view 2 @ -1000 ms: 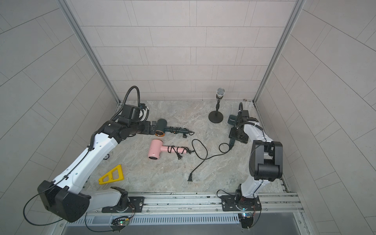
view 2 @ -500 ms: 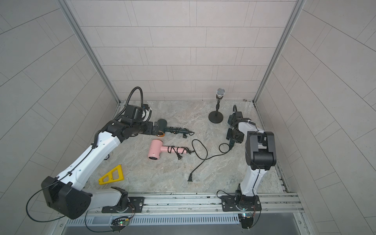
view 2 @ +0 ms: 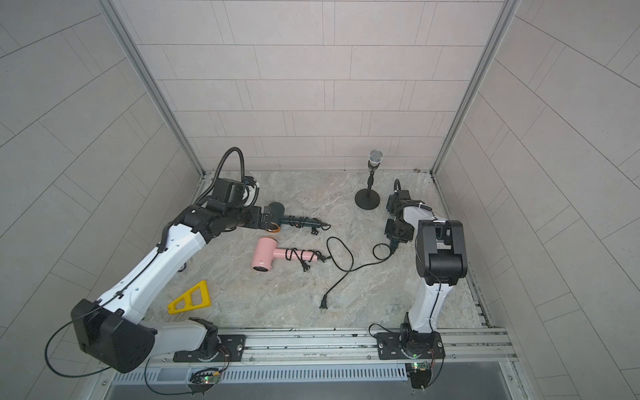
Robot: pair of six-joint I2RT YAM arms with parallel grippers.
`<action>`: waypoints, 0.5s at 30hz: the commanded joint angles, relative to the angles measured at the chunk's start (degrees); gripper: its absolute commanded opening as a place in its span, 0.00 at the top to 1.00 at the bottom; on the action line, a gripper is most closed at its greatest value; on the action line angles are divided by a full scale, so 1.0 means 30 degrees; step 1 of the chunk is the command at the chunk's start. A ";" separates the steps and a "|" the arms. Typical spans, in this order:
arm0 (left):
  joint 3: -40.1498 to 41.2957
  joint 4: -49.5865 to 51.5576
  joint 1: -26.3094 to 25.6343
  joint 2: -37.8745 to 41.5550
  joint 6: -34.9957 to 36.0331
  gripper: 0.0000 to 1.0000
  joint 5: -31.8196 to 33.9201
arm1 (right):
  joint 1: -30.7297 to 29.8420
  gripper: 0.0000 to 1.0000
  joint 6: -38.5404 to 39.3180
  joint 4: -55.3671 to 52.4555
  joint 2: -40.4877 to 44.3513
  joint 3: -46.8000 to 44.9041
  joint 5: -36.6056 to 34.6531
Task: Wrap the cord around the hair dryer
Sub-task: Adjust the hair dryer at the center of the board.
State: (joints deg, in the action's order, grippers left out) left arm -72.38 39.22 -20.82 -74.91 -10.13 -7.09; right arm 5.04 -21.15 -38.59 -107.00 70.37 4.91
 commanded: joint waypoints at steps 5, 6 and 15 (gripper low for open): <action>0.0014 -0.0403 -0.0121 0.0154 0.0337 0.00 -0.0199 | 0.0027 0.83 0.1087 -0.0722 0.1343 -0.0369 -0.0391; -0.0007 -0.0443 -0.0125 0.0179 0.0306 0.00 -0.0226 | 0.0022 0.87 0.1306 -0.0745 0.1593 -0.0396 -0.0351; -0.0100 -0.0444 -0.0176 -0.0145 0.0237 0.00 -0.0564 | 0.0059 0.96 0.1631 -0.1222 0.5211 -0.1932 0.0151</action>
State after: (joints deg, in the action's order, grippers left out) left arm -72.38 38.81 -21.04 -74.96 -10.07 -8.14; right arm 5.19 -17.19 -40.77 -96.92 65.52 5.89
